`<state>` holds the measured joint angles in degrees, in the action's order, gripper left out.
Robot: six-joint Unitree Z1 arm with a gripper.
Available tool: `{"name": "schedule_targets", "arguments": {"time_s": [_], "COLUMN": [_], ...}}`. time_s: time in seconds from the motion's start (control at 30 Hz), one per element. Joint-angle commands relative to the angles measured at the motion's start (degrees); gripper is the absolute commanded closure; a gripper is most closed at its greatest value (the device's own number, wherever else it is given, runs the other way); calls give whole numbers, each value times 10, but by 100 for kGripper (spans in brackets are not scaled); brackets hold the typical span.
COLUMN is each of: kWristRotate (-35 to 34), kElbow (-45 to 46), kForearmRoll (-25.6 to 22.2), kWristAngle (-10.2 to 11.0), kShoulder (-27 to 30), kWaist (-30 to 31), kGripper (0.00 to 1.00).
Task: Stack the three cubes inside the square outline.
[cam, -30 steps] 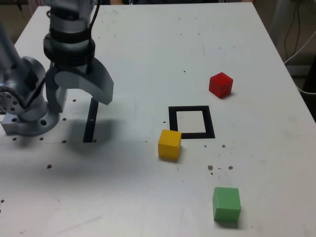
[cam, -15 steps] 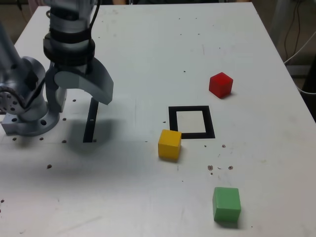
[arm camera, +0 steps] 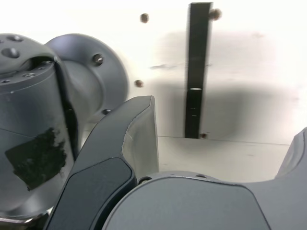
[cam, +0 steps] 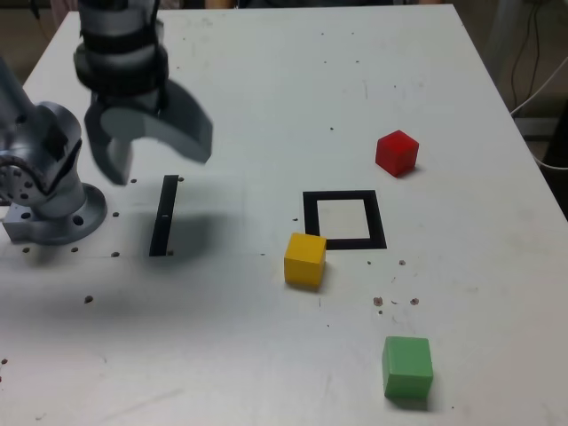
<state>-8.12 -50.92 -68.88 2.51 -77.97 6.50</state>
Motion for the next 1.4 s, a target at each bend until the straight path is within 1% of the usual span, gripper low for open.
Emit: {"name": "schedule_targets", "arguments": {"time_s": [0.0, 0.2, 0.33, 0.57, 0.73, 0.87, 1.03, 1.23, 1.37], "kWristRotate": [10, 24, 25, 35, 37, 37, 37, 29, 17], "kElbow": [-38, -136, -207, -314, -379, -426, -501, -567, -592], "kForearmRoll": [-15, -57, -76, -96, -109, -117, -120, -124, -125], "kWristAngle": [5, -2, -10, -43, -51, -51, -42, -44, -33], "kShoulder": [-9, -68, -99, -166, -225, -265, -316, -384, -425], "kWaist": [-13, -32, -36, -53, -70, -92, -124, -169, -184], "kGripper": [1, 1, 1, 1, 2, 3, 3, 3, 3]}}
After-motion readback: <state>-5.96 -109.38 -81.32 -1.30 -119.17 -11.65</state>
